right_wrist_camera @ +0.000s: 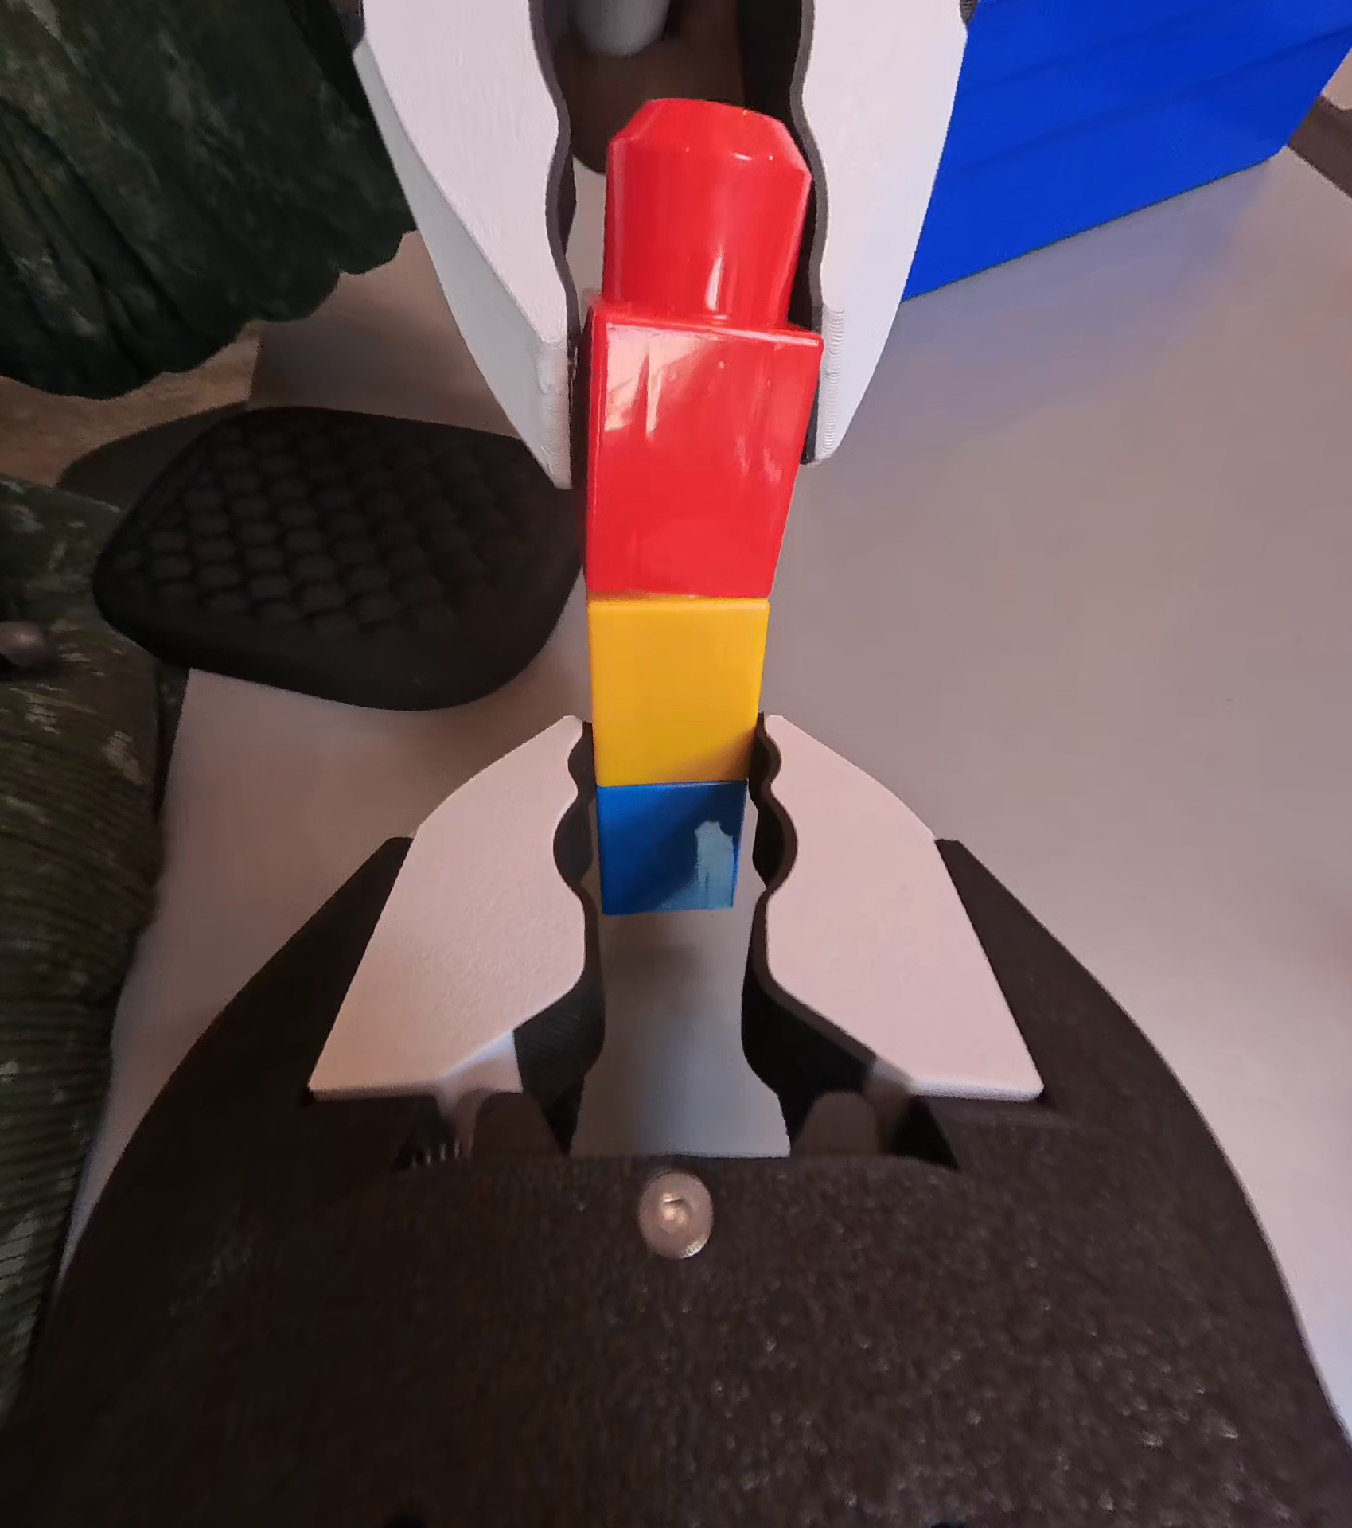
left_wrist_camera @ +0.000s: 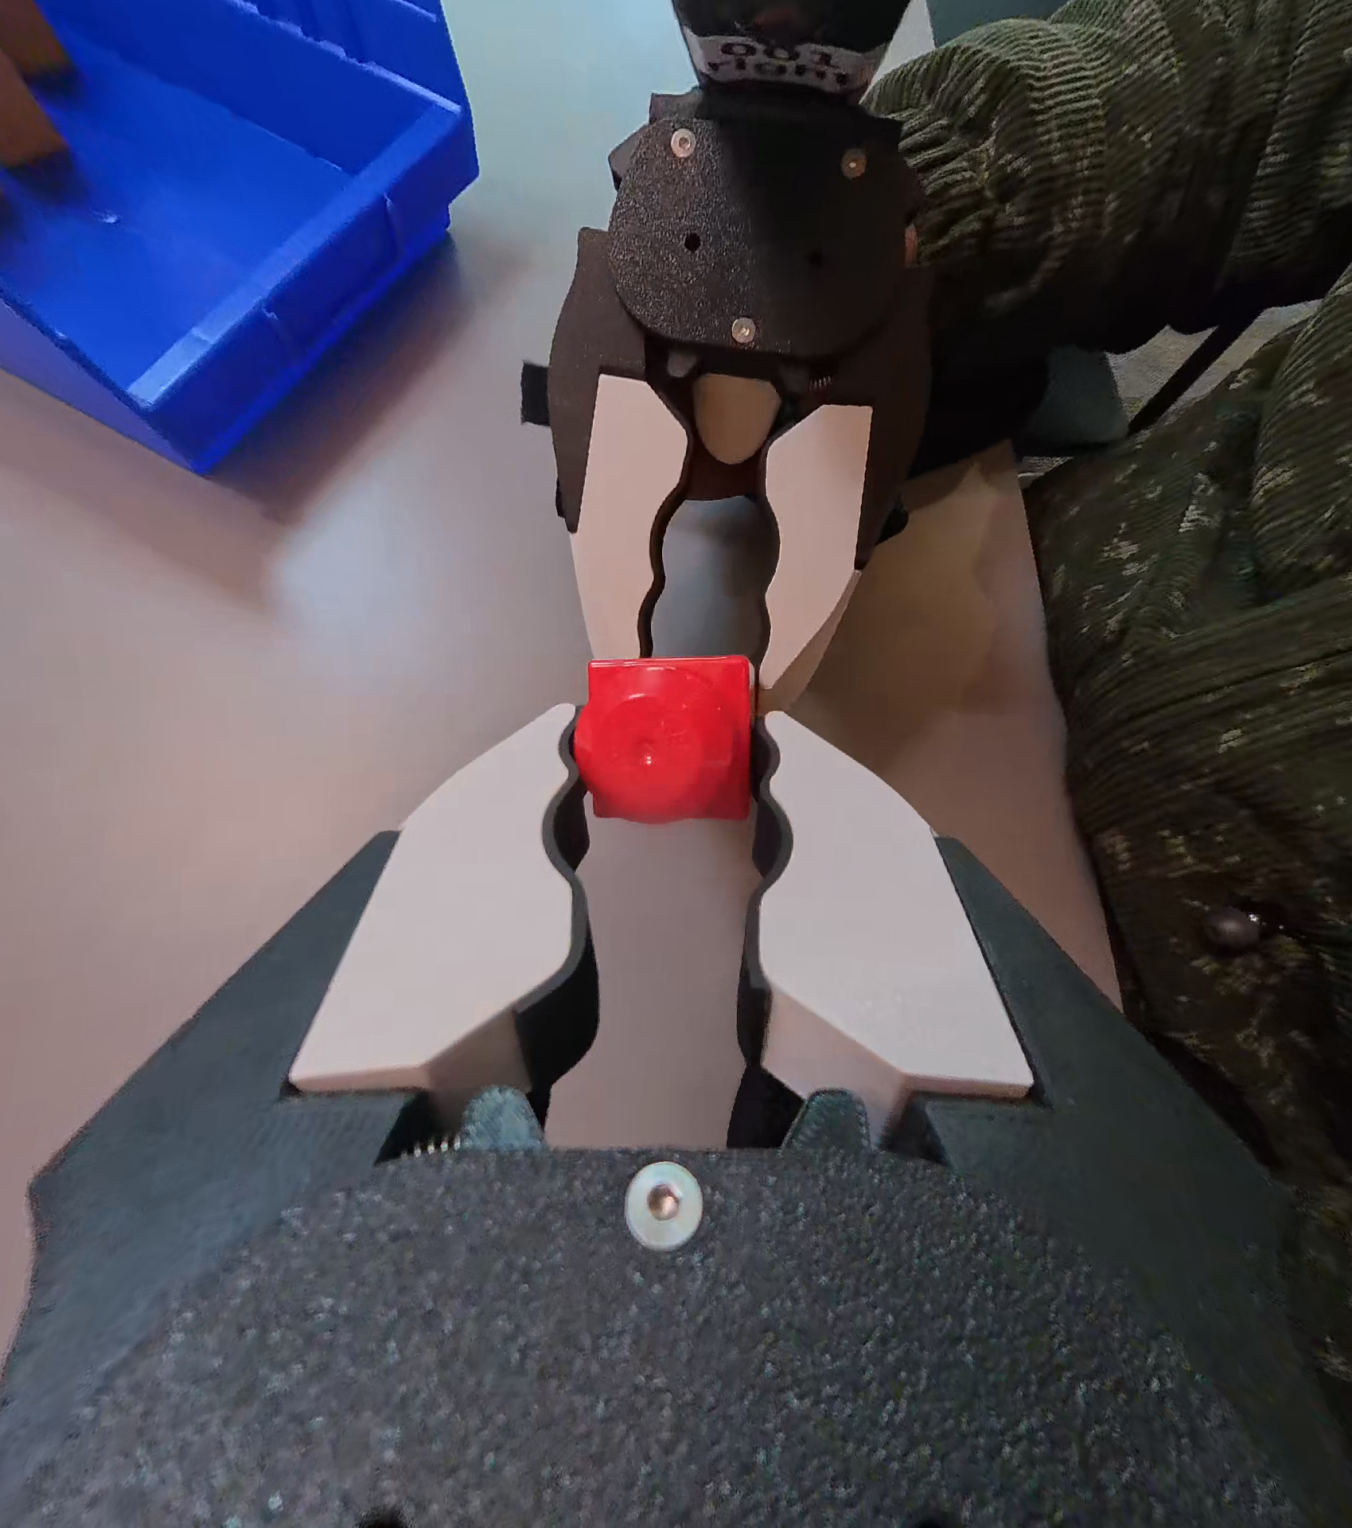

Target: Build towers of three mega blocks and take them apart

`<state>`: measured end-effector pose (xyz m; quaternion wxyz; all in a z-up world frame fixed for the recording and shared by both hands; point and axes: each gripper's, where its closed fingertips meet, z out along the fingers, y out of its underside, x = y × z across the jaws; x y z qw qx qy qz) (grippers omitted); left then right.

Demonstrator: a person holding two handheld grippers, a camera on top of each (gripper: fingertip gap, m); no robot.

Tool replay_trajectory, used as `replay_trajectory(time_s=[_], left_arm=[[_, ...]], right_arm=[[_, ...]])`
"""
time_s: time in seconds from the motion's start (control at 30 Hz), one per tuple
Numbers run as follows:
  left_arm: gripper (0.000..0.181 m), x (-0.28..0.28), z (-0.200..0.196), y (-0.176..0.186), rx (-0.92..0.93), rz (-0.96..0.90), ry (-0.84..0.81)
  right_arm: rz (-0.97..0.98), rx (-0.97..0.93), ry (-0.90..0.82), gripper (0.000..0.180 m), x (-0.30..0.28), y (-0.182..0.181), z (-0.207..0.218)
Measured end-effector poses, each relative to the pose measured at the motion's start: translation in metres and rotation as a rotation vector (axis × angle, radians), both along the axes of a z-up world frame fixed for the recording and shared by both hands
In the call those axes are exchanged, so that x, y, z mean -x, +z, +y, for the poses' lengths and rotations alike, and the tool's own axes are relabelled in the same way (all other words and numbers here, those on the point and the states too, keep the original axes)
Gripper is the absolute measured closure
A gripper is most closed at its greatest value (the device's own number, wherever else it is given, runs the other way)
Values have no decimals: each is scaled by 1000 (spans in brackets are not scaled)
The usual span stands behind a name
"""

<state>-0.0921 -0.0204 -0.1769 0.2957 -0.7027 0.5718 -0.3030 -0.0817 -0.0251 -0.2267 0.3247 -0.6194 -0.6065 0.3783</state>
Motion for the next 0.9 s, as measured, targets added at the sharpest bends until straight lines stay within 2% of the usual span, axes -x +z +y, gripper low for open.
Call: replay_trajectory(time_s=[0.07,0.37,0.47,0.5,0.53,0.57,0.7,0.77,0.9], left_arm=[[144,0,-1,4,-17,-15,-1],[144,-1,-4,3,-50,-65,2],[142,-5,1,14,-108,-153,37],[135,-6,4,18,-132,-194,63],[119,-8,7,21,-144,-231,83],[114,-10,7,24,-139,-280,83],[127,-24,2,27,-85,-445,73],[143,-29,3,24,-87,-459,80],[145,-27,5,17,-73,-430,91]], right_arm=[[30,53,7,144,1,5,-3],[35,47,12,144,1,4,-5],[67,58,3,144,2,10,-3],[109,73,-3,144,3,19,-2],[149,80,-7,144,3,28,-1],[176,63,-22,144,2,35,3],[316,81,-16,144,-5,53,6],[353,96,-4,144,-5,57,5],[301,135,1,141,-5,47,6]])
